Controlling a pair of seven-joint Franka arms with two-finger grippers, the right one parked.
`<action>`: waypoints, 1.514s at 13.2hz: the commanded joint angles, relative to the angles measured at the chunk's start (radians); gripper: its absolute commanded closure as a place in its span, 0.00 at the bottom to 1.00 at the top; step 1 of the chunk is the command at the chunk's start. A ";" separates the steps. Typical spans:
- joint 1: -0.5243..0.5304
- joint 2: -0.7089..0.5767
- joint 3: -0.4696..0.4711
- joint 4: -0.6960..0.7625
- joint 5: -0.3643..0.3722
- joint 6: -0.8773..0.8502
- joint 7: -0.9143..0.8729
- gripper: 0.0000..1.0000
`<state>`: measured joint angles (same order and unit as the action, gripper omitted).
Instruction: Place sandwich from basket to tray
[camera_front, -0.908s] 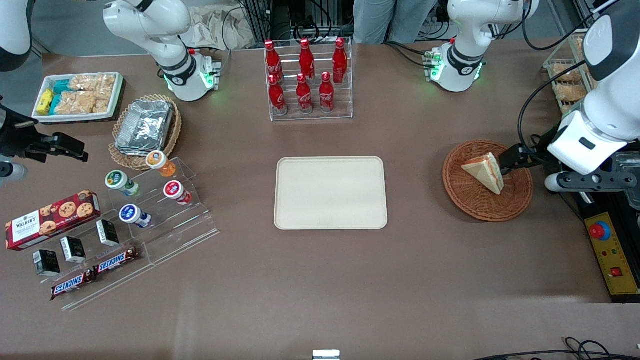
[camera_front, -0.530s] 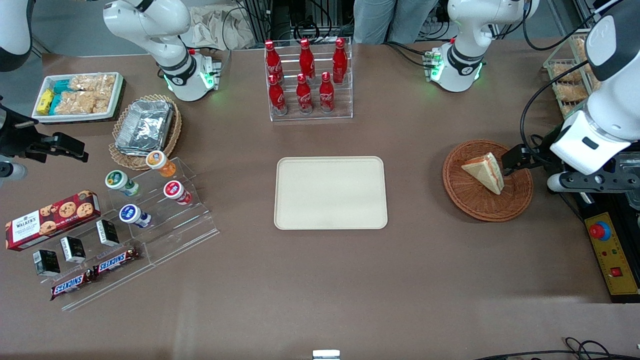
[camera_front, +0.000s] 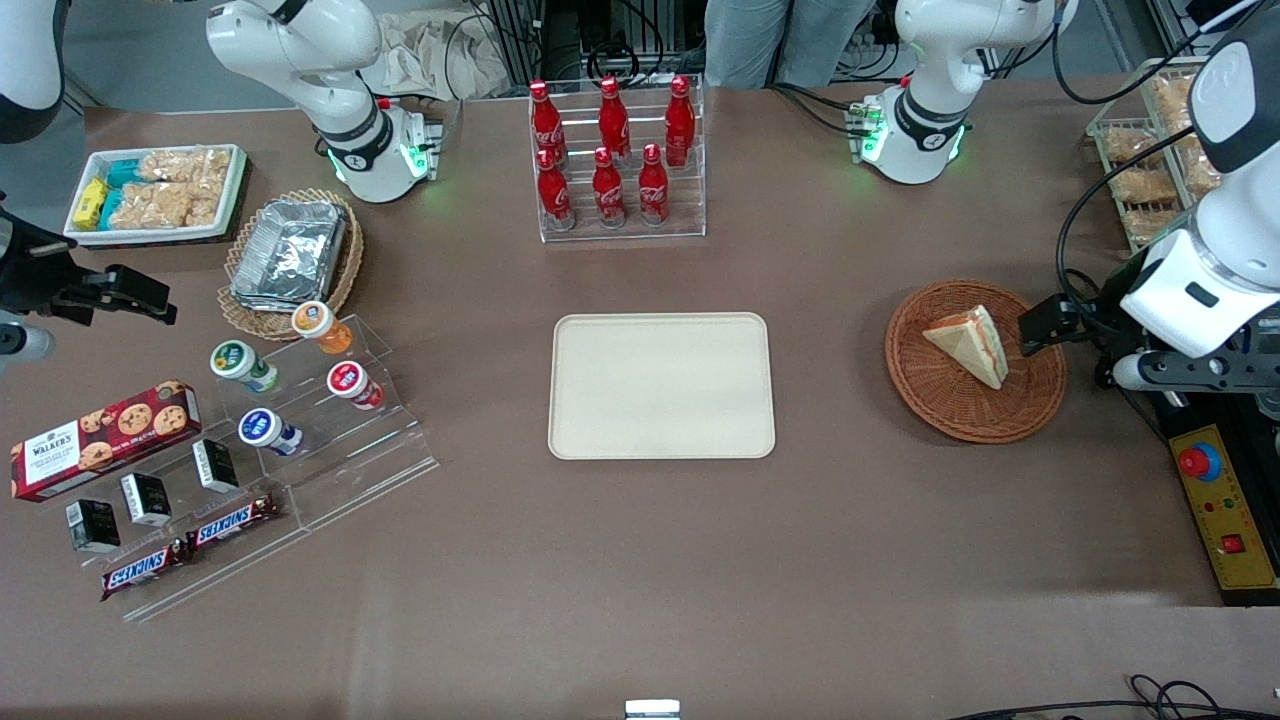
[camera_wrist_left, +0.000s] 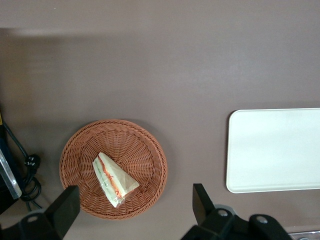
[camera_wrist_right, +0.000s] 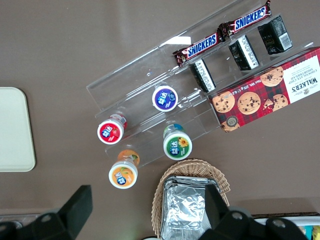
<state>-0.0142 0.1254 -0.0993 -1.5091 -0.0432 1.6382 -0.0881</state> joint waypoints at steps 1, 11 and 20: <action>0.010 -0.003 -0.005 0.012 -0.009 -0.017 -0.059 0.00; 0.011 -0.352 0.078 -0.435 0.011 0.037 -0.266 0.00; 0.010 -0.489 0.072 -0.718 0.029 0.196 -0.479 0.00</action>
<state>-0.0072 -0.3179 -0.0209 -2.1784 -0.0311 1.8065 -0.5311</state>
